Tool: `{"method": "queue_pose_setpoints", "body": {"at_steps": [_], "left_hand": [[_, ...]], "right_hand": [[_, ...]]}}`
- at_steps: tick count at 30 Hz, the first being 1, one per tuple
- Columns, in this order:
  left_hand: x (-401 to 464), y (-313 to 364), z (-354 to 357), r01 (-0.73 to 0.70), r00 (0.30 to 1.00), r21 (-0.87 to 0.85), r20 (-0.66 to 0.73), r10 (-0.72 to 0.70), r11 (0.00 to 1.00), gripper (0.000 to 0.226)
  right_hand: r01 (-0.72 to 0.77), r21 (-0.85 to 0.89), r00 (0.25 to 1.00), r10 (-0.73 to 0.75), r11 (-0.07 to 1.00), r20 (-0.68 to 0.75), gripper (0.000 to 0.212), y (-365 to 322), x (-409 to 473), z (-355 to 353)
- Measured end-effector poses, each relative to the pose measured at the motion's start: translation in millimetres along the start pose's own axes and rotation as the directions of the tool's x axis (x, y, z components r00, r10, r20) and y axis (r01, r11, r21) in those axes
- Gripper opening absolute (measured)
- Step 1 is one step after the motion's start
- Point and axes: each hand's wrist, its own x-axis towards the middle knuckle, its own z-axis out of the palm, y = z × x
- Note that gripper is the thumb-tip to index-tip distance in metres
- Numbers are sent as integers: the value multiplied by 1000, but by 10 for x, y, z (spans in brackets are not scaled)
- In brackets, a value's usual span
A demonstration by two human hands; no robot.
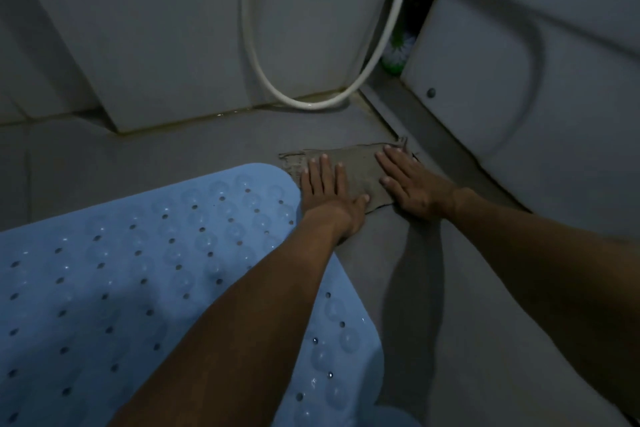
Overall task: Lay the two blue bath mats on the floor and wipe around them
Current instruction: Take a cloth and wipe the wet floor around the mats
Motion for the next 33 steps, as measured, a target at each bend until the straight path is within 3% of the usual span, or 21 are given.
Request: {"method": "queue_pose_setpoints", "body": {"at_steps": [12,18,26,33], "left_hand": [[-1031,447,512,-118,992,18,54,117,993,75],[-1127,445,503,-144,986,18,87,142,989,76],[-951,480,495,-143,981,3,130,141,990,80],[-859,455,488,-153,984,64,102,146,986,84]], "right_hand": [[-131,-45,977,137,990,163,64,-85,-1228,178],[-240,-185,933,279,953,229,65,-291,-1185,86],[-454,86,857,409,887,313,81,-418,-1066,115],[-499,13,805,458,867,377,90,-527,-1011,-45]]}}
